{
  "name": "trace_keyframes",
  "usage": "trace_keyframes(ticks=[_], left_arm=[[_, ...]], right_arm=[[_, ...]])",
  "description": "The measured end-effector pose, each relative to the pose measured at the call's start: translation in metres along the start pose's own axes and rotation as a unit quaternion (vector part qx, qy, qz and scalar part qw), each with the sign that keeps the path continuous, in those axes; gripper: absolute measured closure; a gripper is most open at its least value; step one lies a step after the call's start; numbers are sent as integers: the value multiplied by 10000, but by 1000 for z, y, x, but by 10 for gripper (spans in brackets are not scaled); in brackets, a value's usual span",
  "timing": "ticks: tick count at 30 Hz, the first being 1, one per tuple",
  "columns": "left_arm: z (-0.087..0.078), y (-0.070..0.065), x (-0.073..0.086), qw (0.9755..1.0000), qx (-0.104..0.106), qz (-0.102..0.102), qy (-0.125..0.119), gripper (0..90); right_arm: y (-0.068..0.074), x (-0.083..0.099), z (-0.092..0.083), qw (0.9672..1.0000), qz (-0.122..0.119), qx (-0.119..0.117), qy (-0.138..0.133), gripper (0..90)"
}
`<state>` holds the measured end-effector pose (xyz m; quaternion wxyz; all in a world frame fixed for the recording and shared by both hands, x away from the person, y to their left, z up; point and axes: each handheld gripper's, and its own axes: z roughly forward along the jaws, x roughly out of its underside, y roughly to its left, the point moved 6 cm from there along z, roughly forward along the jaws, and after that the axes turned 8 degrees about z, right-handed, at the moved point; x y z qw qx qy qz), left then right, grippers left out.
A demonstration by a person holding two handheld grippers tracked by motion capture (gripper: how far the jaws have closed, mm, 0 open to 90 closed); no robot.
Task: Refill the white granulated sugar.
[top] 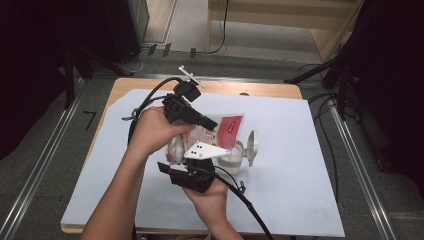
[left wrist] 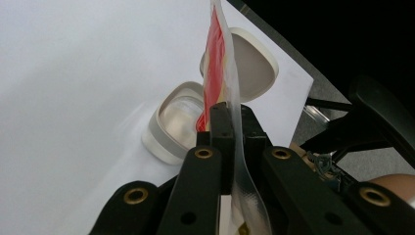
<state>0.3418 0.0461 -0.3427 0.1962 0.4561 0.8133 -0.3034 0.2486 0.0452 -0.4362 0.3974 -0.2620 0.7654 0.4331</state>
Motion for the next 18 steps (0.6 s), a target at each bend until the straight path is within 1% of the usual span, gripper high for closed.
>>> trace_keyframes(ticks=[2,4,9,18], left_arm=[[0,-1,0,10000,5,14,19,897],[0,-1,0,10000,-3,19,17,896],[1,-2,-1,10000,-29,-10,0,896],[1,-2,-2,10000,-46,20,-15,895]], right_arm=[[0,0,0,10000,-10,33,-21,606],[0,0,-1,10000,4,34,-26,624],[0,-1,-2,9999,119,-10,-46,632],[0,-2,-2,9999,132,-5,-85,632]])
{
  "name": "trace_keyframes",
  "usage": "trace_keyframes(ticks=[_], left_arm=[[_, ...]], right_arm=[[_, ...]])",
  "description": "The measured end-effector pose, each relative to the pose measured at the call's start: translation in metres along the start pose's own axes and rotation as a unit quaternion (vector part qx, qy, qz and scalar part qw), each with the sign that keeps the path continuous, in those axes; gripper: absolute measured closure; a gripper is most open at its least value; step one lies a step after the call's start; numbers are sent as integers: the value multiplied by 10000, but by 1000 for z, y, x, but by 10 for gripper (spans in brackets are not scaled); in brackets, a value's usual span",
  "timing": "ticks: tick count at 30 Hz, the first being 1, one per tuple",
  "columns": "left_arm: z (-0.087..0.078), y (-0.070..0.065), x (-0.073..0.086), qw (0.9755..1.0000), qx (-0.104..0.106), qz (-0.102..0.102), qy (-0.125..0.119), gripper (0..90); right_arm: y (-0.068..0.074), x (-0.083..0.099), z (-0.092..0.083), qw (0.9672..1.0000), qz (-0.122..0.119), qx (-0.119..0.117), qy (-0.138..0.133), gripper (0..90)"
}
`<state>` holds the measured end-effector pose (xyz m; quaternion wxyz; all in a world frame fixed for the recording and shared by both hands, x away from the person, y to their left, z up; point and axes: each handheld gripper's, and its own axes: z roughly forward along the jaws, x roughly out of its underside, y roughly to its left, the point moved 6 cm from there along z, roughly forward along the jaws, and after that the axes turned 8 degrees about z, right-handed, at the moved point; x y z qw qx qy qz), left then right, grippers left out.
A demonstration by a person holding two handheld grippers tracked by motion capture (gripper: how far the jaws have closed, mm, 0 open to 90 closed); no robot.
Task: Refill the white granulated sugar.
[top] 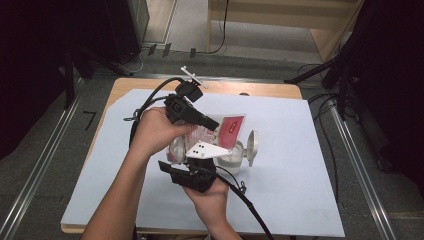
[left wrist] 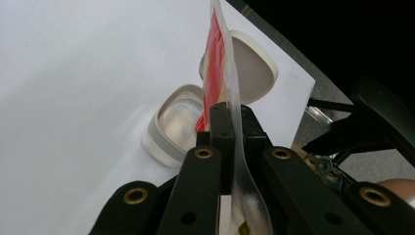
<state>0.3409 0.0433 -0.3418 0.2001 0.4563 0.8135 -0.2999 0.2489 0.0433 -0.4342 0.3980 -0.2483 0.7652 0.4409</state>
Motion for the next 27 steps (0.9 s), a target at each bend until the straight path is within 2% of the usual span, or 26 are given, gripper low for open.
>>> trace_keyframes(ticks=[8,13,27], left_arm=[[-1,0,-1,10000,-45,33,-37,896],[0,2,0,10000,-53,-26,-62,899],[-5,0,4,9999,-92,-16,49,897]], right_arm=[[-1,-1,0,10000,-25,28,12,629],[-3,-1,2,10000,0,29,43,619],[4,0,4,10000,26,-69,55,621]])
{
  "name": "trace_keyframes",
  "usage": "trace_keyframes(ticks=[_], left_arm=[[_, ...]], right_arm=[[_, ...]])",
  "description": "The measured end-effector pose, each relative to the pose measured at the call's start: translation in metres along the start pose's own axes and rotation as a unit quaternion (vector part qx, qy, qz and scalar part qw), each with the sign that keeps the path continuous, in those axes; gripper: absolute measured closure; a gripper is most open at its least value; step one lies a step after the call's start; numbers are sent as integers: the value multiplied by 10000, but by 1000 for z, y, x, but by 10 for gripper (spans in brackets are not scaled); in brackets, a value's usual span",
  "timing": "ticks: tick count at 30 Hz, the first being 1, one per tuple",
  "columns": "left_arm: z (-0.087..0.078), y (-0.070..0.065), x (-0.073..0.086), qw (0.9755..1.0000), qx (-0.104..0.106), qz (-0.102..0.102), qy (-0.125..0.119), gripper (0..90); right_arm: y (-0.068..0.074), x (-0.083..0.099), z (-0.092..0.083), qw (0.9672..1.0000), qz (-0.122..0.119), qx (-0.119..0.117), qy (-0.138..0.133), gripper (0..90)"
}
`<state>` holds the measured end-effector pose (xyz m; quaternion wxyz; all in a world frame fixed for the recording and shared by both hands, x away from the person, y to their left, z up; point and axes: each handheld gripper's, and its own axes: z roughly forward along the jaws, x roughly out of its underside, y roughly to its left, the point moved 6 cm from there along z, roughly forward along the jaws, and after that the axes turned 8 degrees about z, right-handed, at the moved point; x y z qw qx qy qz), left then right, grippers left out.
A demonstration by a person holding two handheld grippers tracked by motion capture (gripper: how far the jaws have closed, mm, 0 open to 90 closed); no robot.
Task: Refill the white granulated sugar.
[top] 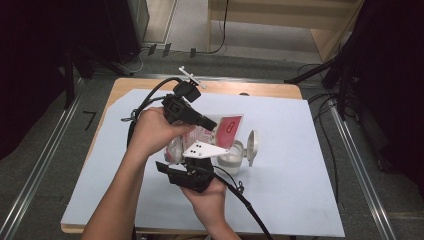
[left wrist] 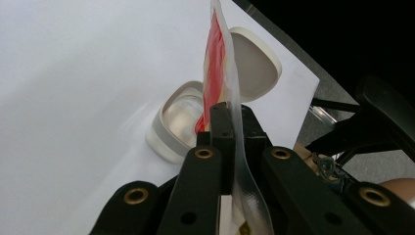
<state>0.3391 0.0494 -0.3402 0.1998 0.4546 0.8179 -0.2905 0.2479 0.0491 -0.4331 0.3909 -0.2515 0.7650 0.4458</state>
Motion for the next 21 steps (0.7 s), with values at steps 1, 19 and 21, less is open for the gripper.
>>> trace_keyframes(ticks=[1,19,21], left_arm=[[-1,0,1,10000,2,-31,3,897],[-1,2,4,9999,56,-126,-17,894],[-1,2,4,9999,52,-128,-2,894]], right_arm=[[1,0,0,10000,-4,-6,9,621],[4,1,5,10000,4,-27,-17,624],[3,1,5,10000,3,-30,0,624]])
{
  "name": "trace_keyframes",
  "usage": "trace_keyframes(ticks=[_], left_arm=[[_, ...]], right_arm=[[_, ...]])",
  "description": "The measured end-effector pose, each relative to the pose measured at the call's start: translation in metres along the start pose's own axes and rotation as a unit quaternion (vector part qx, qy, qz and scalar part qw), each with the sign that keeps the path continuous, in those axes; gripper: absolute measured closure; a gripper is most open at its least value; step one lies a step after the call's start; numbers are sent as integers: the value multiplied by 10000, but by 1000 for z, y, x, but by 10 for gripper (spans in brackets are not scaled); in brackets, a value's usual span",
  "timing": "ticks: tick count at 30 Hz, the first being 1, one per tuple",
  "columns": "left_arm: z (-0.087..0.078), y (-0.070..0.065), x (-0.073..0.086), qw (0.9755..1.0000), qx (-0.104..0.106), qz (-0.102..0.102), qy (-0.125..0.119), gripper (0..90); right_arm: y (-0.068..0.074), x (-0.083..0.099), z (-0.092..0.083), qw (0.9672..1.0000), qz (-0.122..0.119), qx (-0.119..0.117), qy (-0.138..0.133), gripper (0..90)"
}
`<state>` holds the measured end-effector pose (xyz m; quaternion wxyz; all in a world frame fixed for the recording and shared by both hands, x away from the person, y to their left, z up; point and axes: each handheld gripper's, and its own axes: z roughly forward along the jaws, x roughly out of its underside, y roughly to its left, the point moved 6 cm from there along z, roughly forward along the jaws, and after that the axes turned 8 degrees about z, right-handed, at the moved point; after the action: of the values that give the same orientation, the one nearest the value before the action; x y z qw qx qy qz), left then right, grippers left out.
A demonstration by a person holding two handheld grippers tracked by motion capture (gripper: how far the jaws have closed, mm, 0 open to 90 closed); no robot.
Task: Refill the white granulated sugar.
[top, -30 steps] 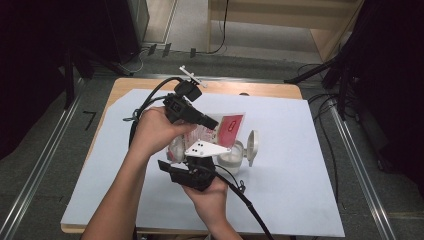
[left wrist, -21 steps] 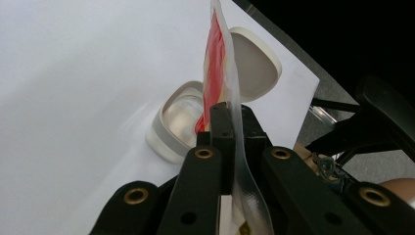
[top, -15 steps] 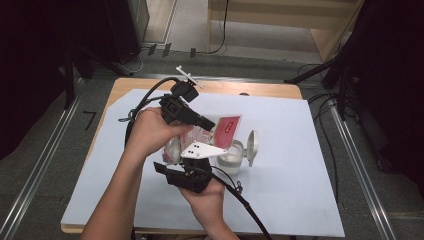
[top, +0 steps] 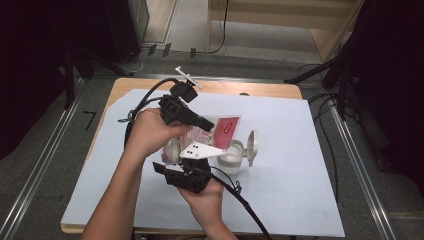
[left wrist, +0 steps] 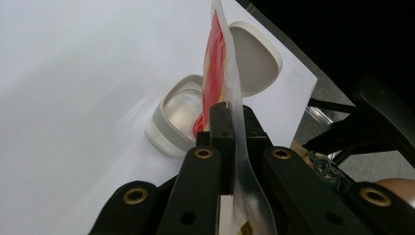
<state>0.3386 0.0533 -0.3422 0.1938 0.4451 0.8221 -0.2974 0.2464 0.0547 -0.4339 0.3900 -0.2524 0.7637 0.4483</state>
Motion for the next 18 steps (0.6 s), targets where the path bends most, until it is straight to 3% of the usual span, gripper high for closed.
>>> trace_keyframes(ticks=[18], left_arm=[[2,-1,0,10000,-32,62,-21,895]], right_arm=[[-2,1,-1,10000,-1,-1,-20,624]])
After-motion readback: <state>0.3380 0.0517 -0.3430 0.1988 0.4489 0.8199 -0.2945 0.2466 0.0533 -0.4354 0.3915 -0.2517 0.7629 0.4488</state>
